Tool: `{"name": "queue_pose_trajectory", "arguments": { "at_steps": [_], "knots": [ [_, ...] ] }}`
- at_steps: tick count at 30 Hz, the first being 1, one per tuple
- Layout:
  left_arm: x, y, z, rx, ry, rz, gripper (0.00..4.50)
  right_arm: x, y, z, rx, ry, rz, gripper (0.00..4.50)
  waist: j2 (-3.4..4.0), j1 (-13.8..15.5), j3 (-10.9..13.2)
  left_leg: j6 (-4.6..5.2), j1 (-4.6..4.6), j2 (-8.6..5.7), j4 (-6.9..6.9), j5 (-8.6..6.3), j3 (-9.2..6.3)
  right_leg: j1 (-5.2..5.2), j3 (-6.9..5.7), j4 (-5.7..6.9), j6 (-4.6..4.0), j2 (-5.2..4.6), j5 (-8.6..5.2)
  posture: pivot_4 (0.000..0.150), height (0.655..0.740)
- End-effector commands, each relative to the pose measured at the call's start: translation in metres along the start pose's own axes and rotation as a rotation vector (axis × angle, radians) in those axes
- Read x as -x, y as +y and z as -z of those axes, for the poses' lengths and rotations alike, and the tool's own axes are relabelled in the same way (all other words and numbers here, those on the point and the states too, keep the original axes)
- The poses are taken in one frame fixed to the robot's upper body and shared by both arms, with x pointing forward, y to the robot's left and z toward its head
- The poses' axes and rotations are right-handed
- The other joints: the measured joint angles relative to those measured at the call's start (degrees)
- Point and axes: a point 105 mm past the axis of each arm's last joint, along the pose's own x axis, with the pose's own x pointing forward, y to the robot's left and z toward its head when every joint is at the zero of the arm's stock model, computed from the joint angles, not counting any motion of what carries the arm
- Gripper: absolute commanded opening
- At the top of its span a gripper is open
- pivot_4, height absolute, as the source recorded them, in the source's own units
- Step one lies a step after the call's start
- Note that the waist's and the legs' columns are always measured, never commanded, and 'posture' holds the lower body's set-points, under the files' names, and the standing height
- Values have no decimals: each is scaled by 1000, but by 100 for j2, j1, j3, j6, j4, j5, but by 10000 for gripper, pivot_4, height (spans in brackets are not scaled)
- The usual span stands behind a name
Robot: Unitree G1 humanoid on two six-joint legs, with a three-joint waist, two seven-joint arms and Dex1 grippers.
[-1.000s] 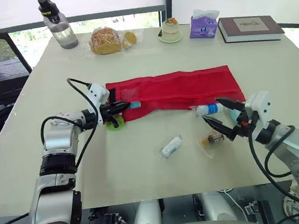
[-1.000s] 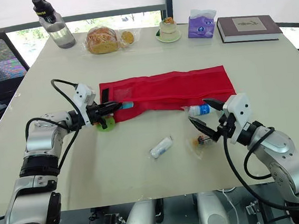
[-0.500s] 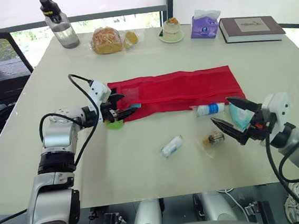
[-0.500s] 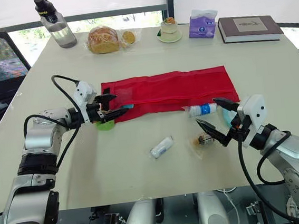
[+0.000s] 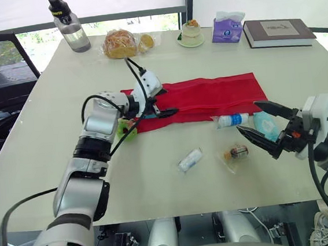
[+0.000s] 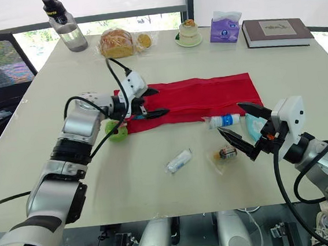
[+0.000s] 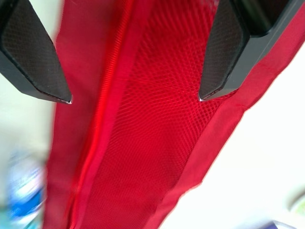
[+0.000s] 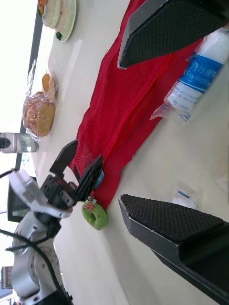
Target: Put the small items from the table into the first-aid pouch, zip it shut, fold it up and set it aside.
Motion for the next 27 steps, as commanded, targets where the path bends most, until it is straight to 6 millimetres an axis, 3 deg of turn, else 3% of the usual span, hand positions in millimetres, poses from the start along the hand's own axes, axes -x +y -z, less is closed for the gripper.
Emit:
{"name": "queue_pose_trajectory", "arguments": {
  "at_steps": [1, 12, 23, 26, 27],
  "knots": [
    [-9, 9, -9, -81, 5, -38, 45000, 0, 4, -10, 38, -21, -16, 44881, 0, 0, 0, 0, 0, 0, 0, 0, 0, 0, 0, 0, 0, 0, 0, 1500, 7400],
    [-46, -3, -6, -225, 22, -22, 45000, 1, 3, -12, 50, -15, -5, 44881, -1, 6, 1, 0, -3, -1, 2, 0, 0, 0, 1, 0, 2, -1, 1, 1500, 7400],
    [-52, 0, -9, -272, 15, -53, 45000, -3, 3, -13, 62, -16, 0, 44881, -1, 6, 0, 0, -2, -2, 6, 0, 0, 1, 1, 2, 5, 0, 3, 1500, 7400],
    [-52, 2, -8, -281, 22, -72, 37625, -3, 2, -13, 65, -18, 4, 45000, -2, 5, 0, 0, -2, -2, 7, 0, 0, 1, 1, 2, 6, 0, 4, 1500, 7400],
    [-53, 3, -8, -292, 28, -75, 32890, -3, 1, -13, 68, -18, 8, 45000, -2, 3, 0, 0, -2, -2, 7, 0, 0, 1, 1, 2, 6, 0, 4, 1500, 7400]
  ]
}}
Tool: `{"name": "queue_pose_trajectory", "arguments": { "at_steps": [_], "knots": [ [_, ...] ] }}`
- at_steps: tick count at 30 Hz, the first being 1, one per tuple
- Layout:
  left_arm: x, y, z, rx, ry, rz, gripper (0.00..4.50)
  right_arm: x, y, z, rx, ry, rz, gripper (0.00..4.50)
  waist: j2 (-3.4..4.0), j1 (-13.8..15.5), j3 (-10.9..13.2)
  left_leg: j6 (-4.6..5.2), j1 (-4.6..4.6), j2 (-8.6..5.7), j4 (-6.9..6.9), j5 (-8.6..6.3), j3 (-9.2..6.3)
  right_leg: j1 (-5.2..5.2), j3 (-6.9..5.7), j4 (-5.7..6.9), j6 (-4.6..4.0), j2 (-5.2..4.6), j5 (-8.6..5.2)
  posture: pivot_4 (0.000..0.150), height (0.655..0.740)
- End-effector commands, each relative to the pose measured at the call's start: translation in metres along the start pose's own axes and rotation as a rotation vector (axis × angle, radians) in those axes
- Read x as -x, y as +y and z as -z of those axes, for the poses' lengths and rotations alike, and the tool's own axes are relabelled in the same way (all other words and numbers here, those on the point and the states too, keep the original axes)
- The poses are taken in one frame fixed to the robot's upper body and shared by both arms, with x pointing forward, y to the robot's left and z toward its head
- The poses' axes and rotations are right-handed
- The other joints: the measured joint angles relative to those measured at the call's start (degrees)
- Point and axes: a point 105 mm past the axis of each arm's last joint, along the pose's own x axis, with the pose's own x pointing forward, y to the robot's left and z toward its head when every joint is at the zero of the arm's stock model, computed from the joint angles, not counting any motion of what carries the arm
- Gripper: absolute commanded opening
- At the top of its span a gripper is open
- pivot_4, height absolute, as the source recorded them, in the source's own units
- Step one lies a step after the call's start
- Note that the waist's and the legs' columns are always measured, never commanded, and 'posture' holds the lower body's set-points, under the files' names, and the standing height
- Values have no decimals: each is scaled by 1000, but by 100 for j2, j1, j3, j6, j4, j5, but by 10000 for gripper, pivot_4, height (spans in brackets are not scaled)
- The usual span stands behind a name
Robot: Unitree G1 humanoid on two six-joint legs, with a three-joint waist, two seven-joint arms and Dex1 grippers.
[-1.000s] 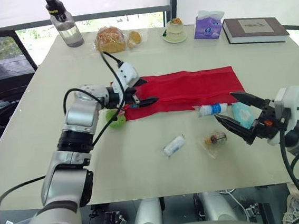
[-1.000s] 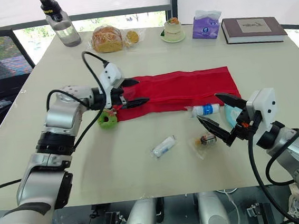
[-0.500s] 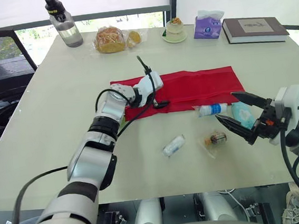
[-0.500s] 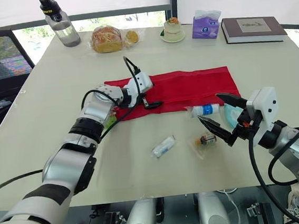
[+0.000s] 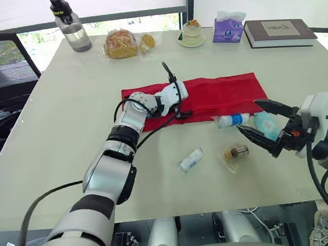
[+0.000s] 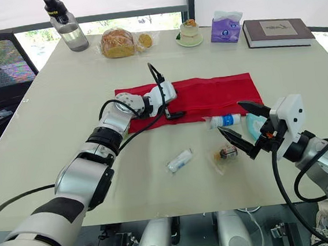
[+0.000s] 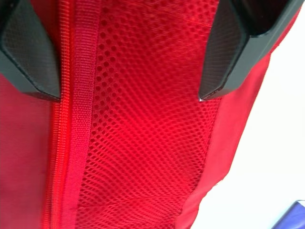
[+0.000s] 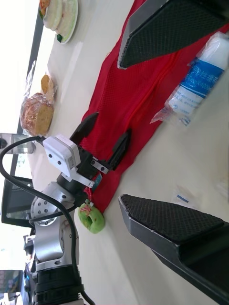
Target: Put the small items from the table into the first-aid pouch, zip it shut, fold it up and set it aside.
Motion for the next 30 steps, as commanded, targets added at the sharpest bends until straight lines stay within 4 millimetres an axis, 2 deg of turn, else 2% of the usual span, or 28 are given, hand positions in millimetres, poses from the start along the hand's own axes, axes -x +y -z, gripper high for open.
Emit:
{"name": "queue_pose_trajectory", "arguments": {
  "at_steps": [1, 6, 16, 23, 25, 30],
  "knots": [
    [1, 9, -9, -57, -8, -36, 27699, -1, 2, -10, 44, -31, -3, 45000, 0, -2, 0, 0, 0, 0, 0, 0, 0, 0, 0, 0, 0, 0, 0, 1500, 7400],
    [-1, 8, -11, -64, -19, -30, 1600, -1, 3, -8, 41, -19, 1, 45000, 0, -2, 0, 0, 0, 0, 0, 0, 0, 0, 0, 1, 0, 0, 1, 1500, 7400],
    [6, 11, -4, -31, -25, -46, 686, 8, -1, -2, 79, 21, 13, 45000, 0, -3, 0, 0, 0, 0, 1, 0, 0, 0, 0, 1, 0, 0, 1, 1500, 7400],
    [16, 15, 7, -8, -11, -72, 686, 22, -24, -1, 186, 85, -5, 45000, 0, -5, 0, 0, 0, 0, 1, 0, 0, 0, 0, 1, 0, 0, 1, 1500, 7400],
    [17, 16, 8, 0, -12, -79, 686, 28, -20, -7, 123, 71, -109, 45000, 0, -4, 0, 0, 0, -2, 2, 0, 1, 0, 0, 0, 1, 0, 1, 1500, 7400],
    [21, 16, 14, 11, -6, -93, 686, 47, -33, -29, 114, 55, -134, 45000, 0, -7, 0, 0, 1, -2, 3, 0, 0, 2, 1, 1, 0, -1, 2, 1500, 7400]
  ]
}}
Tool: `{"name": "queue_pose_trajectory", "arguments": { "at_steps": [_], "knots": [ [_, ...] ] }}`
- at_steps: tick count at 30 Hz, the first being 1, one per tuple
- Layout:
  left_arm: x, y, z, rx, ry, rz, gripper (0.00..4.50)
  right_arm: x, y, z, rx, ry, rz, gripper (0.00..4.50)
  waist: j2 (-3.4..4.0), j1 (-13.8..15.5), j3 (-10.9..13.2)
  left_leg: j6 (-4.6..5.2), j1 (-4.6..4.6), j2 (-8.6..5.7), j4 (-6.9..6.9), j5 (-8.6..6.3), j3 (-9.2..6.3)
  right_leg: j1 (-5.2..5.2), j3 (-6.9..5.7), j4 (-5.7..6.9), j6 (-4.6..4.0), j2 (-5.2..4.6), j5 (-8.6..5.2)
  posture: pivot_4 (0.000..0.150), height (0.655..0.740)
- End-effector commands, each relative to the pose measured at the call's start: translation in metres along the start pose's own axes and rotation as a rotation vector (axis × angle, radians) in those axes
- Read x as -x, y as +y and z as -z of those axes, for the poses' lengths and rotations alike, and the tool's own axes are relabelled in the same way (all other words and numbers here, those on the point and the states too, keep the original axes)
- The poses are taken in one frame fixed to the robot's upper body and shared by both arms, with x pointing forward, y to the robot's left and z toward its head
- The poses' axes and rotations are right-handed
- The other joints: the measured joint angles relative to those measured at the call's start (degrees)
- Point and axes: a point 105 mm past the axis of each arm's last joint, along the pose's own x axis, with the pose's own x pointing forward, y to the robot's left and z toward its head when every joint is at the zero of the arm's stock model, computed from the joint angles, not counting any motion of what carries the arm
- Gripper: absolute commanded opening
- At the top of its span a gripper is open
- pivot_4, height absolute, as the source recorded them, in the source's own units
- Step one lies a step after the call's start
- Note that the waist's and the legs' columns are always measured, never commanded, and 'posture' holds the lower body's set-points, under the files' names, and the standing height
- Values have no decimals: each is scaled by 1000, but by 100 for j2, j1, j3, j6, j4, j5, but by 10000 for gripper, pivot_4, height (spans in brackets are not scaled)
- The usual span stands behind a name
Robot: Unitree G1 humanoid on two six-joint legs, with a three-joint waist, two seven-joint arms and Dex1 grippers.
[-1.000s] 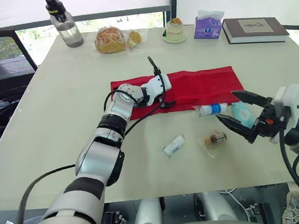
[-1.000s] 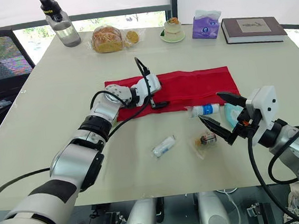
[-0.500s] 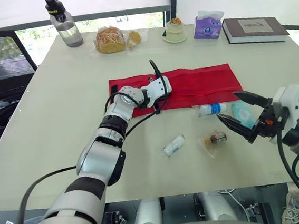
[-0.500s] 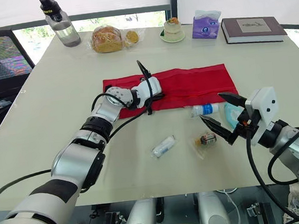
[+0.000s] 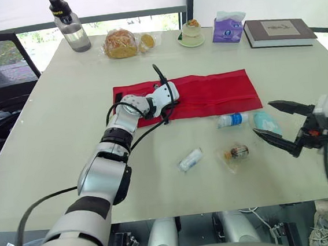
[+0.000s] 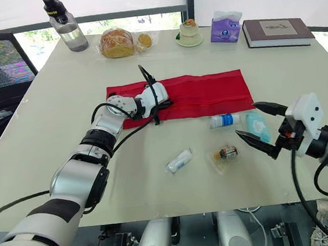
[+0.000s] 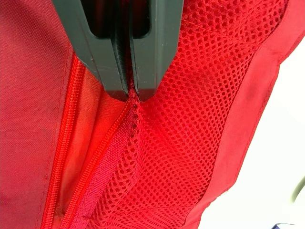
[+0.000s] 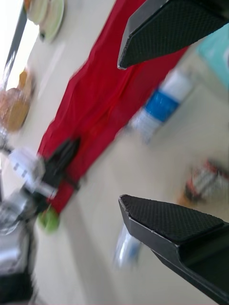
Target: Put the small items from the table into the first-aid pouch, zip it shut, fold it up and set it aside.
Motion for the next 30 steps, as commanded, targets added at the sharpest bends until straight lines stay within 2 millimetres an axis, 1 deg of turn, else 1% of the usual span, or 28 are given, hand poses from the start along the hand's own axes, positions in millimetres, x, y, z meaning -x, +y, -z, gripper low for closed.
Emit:
{"name": "queue_pose_trajectory", "arguments": {
  "at_steps": [1, 5, 6, 9, 12, 17, 19, 20, 23, 25, 28, 30],
  "knots": [
    [6, 8, -5, -1, -29, -37, 686, 19, -6, -18, 30, -22, -2, 45000, 0, 2, 0, 0, 1, 0, 0, 0, -1, 1, -1, 0, 0, 0, 0, 1500, 7400],
    [7, 7, -2, 0, -24, -38, 686, 38, -13, -17, 41, 24, 48, 45000, -1, 8, -1, 0, 0, 0, 0, 0, -3, 2, -3, -1, 0, 0, 0, 1500, 7400],
    [8, 8, -2, 0, -23, -40, 686, 48, -13, -16, 40, 37, 72, 45000, -1, 8, -1, 0, 0, 0, 1, 0, -3, 2, -3, 0, 0, 0, 0, 1500, 7400],
    [8, 12, -4, 0, -24, -48, 686, 67, -13, -19, 30, 44, 140, 45000, 0, 10, -1, 0, 0, -2, 1, 0, -4, 2, -2, 0, 1, 0, 0, 1500, 7400],
    [8, 13, -5, -2, -22, -51, 686, 79, -5, -20, 3, 48, 133, 45000, -1, 3, -1, 0, 3, -2, 2, 0, -3, 5, -2, -1, 2, 0, 0, 1500, 7400],
    [7, 13, -6, -2, -22, -49, 686, 92, 1, -20, -7, 55, 156, 45000, -1, 4, -1, 0, 4, -2, 2, 0, -5, 7, -3, -2, 2, 0, 0, 1500, 7400],
    [7, 13, -6, -2, -22, -47, 686, 94, 1, -20, -7, 60, 158, 45000, -1, 2, -1, 0, 4, -2, 2, 0, -4, 7, -2, -3, 2, -1, 0, 1500, 7400],
    [7, 13, -7, -4, -24, -45, 686, 96, -2, -16, 2, 84, 163, 45000, -1, 1, -1, 0, 4, -2, 2, -1, -4, 7, -2, -3, 2, -1, -1, 1500, 7400],
    [4, 12, -12, -9, -36, -42, 686, 96, -17, 3, 54, 192, 214, 45000, -1, 1, -1, 0, 4, -2, 2, 0, -4, 7, -3, -3, 2, 0, -1, 1500, 7400],
    [3, 11, -15, -7, -49, -43, 686, 87, -23, 17, 48, 242, 182, 45000, -2, -2, -2, 0, 4, -3, 4, -1, -3, 7, -2, -4, 3, -1, -1, 1500, 7400],
    [0, 7, -18, -5, -60, -39, 686, 74, -31, 25, 80, 256, 134, 45000, 0, -2, -1, 0, 5, -4, 7, -1, -2, 8, -1, -2, 3, -1, -1, 1500, 7400],
    [-2, 3, -20, -8, -70, -29, 686, 60, -38, 31, 80, 257, 84, 45000, 2, -1, 0, 0, 4, -4, 7, -1, -4, 8, -2, -2, 2, -1, 0, 1500, 7400]
  ]
}}
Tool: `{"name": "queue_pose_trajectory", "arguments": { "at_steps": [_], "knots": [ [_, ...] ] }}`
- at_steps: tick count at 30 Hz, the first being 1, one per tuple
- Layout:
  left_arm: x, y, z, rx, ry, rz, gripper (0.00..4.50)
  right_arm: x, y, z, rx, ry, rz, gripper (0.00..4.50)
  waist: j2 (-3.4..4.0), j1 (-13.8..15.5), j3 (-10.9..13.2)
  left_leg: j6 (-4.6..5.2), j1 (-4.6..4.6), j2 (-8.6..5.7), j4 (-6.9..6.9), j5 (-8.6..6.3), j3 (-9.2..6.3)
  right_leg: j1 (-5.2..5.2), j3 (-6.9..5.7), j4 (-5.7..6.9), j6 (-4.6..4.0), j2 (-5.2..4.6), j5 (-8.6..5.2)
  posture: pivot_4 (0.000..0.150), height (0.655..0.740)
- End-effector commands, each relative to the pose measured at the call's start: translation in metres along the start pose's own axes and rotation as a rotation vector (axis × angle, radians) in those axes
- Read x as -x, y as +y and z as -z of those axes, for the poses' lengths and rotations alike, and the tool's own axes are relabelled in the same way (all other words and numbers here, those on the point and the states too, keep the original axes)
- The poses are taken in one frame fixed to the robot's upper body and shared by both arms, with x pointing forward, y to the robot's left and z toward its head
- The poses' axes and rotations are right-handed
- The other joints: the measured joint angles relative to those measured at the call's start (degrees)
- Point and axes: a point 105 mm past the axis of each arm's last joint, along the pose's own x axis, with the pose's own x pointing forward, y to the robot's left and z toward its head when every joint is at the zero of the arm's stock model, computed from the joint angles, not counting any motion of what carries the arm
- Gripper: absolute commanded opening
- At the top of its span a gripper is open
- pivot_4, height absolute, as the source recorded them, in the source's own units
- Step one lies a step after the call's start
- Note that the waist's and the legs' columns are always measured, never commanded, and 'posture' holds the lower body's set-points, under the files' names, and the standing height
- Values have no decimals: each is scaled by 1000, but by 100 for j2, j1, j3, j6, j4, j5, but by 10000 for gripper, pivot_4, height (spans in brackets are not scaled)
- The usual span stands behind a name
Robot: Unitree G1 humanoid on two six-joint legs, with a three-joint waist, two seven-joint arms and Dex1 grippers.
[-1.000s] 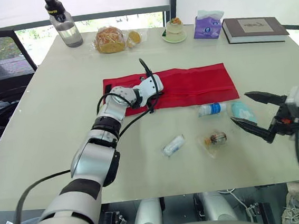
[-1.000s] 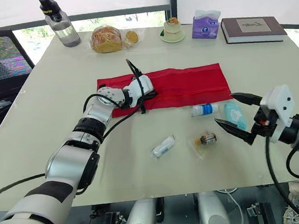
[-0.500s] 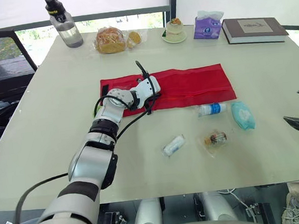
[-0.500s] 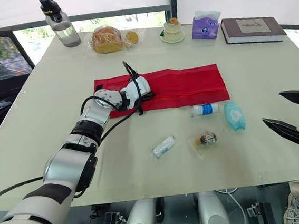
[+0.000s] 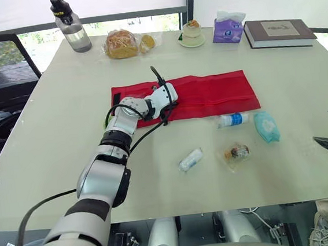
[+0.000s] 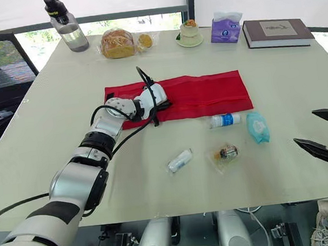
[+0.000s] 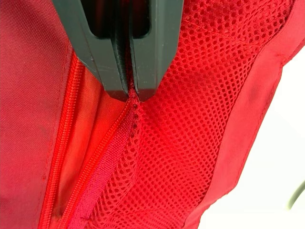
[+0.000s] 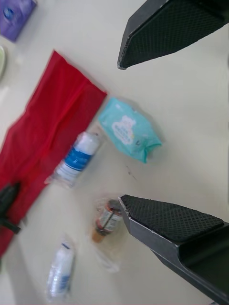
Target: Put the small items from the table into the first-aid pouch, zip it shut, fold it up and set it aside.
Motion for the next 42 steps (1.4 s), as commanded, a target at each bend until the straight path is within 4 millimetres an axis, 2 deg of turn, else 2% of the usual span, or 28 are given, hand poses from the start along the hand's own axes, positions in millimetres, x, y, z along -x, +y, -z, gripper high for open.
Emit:
{"name": "queue_pose_trajectory", "arguments": {
  "at_steps": [1, 9, 16, 19, 24, 31, 34, 35, 36, 37, 38, 42],
  "knots": [
    [-1, 4, -20, -24, -68, -18, 686, -15, -7, -1, 53, 14, -55, 45000, 1, 0, 1, 0, -1, -1, 0, 0, 0, -1, 1, 0, 0, 0, 0, 1500, 7400],
    [-4, 1, -27, -44, -81, -9, 686, -66, -29, 4, 120, 25, -153, 45000, 3, 2, 2, 0, -2, -3, 7, 0, -1, 1, 3, 1, 1, 1, 1, 1500, 7400],
    [-7, -1, -31, -41, -90, -12, 686, -113, -23, 0, 168, 9, -314, 45000, 5, 7, 3, 0, -3, -5, 10, 0, -4, 1, 2, 4, 1, 2, 2, 1500, 7400],
    [-7, -1, -30, -41, -86, -12, 686, -133, -21, 3, 253, 42, -366, 45000, 6, 0, 3, 0, -4, -5, 15, 0, -3, 1, 3, 5, 1, 1, 2, 1500, 7400],
    [-6, 2, -29, -37, -81, -22, 686, -152, -21, 4, 290, 65, -422, 45000, 6, 14, 3, 0, -6, -5, 12, 0, -4, 0, 1, 5, 1, 1, 2, 1500, 7400],
    [-5, 2, -28, -36, -78, -26, 686, -166, -20, 21, 356, 172, -479, 45000, 8, 2, 3, 0, -6, -6, 17, 0, -4, 0, 1, 9, 1, 1, 3, 1500, 7400],
    [-5, 2, -28, -35, -78, -26, 0, -168, -22, 24, 372, 194, -489, 35602, 8, -2, 4, 0, -6, -6, 17, 0, -3, 0, 3, 10, 1, 1, 3, 1500, 7400],
    [-5, 2, -28, -36, -79, -25, 0, -169, -22, 23, 375, 191, -486, 34148, 8, -3, 4, 0, -6, -6, 16, 0, -3, 0, 3, 10, 1, 0, 3, 1500, 7400],
    [-6, 1, -29, -36, -81, -22, 0, -171, -23, 22, 376, 186, -483, 28556, 8, -3, 4, 0, -6, -6, 16, 0, -3, 0, 3, 10, 1, 1, 3, 1500, 7400],
    [-6, 0, -29, -35, -82, -20, 0, -172, -23, 22, 380, 185, -481, 25187, 8, -3, 4, 0, -6, -6, 16, 0, -3, 0, 3, 10, 1, 0, 3, 1500, 7400],
    [-7, -1, -29, -36, -82, -18, 0, -172, -23, 21, 392, 184, -481, 23882, 8, -4, 4, 0, -5, -6, 16, 0, -3, 0, 3, 10, 1, 1, 3, 1500, 7400],
    [-9, -4, -30, -32, -88, -13, 0, -175, -22, 16, 418, 153, -471, 6697, 8, -1, 4, 0, -6, -6, 16, 0, -3, 0, 3, 10, 1, 0, 3, 1500, 7400]
  ]
}}
